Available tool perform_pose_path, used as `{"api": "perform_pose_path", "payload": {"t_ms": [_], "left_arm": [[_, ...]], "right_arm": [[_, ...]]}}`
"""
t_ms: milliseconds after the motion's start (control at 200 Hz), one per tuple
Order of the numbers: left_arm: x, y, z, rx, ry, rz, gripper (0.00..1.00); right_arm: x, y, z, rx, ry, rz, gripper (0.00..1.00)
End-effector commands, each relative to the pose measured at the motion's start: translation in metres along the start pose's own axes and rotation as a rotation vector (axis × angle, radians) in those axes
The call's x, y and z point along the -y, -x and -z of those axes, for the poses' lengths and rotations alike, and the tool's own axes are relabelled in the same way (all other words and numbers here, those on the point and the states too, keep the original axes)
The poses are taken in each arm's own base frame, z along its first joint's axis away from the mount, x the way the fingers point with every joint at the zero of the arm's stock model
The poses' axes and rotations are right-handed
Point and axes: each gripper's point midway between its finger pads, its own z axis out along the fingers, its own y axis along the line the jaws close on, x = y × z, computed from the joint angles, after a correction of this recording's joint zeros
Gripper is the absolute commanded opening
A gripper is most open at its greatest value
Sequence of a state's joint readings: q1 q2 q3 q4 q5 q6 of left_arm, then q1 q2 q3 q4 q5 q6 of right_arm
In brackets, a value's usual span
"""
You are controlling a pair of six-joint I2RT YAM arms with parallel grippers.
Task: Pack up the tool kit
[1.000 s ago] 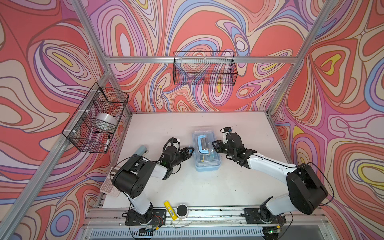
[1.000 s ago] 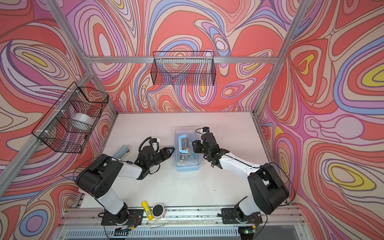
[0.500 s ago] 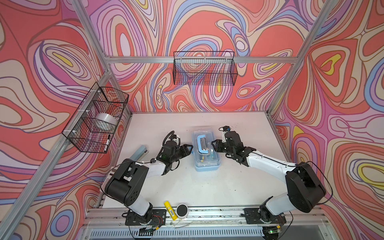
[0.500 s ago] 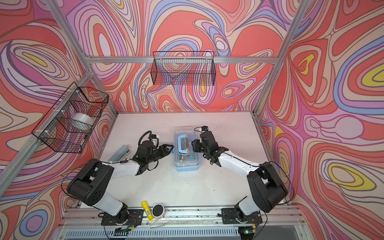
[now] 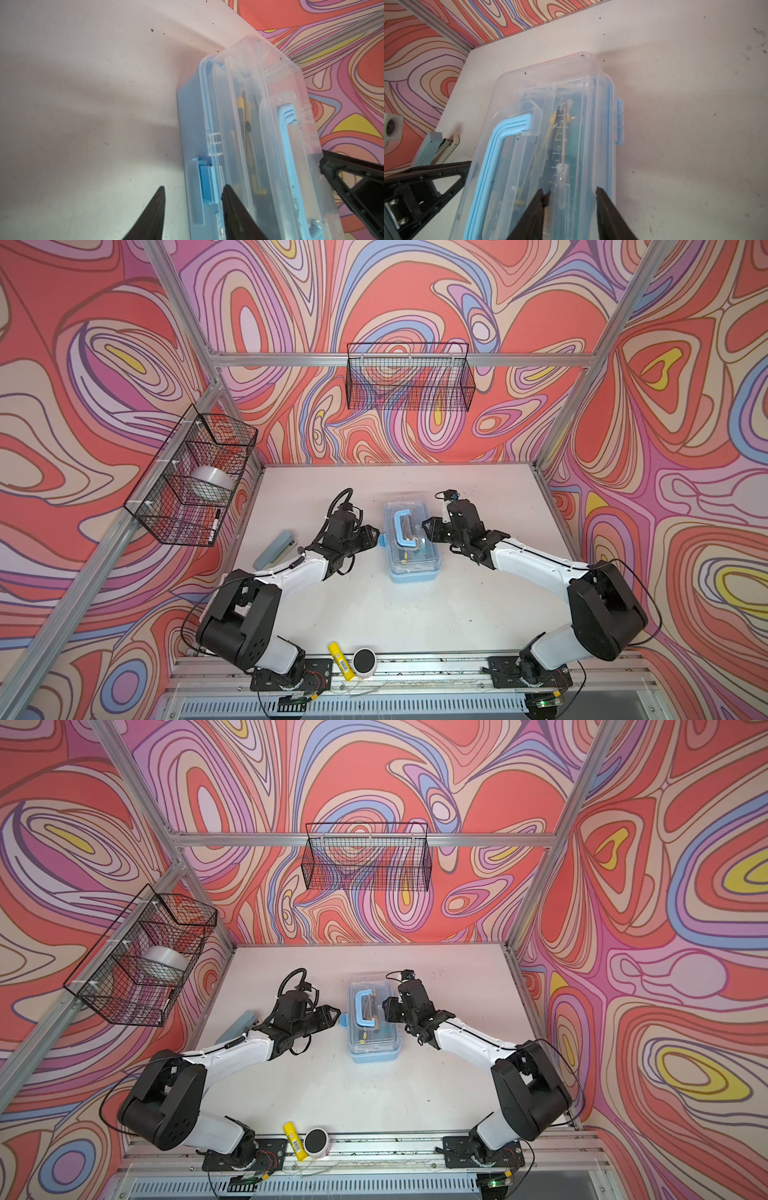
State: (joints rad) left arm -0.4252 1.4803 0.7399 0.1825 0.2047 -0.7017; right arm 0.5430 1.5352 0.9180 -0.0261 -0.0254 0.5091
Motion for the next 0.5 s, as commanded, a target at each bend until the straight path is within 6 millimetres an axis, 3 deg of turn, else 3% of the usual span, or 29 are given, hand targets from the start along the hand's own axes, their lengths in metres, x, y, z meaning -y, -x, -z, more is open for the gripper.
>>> {"api": "perform_pose_path", "payload": {"t_ms": [0, 496], "left_arm": [[-0.003, 0.004, 0.005, -0.012, 0.043, -0.038, 0.45], [-0.002, -0.005, -0.019, -0.084, 0.028, -0.02, 0.4]], "right_arm": [[0.015, -0.052, -0.011, -0.185, -0.048, 0.024, 0.41], [0.019, -0.058, -0.016, -0.206, -0.058, 0.022, 0.41]]}}
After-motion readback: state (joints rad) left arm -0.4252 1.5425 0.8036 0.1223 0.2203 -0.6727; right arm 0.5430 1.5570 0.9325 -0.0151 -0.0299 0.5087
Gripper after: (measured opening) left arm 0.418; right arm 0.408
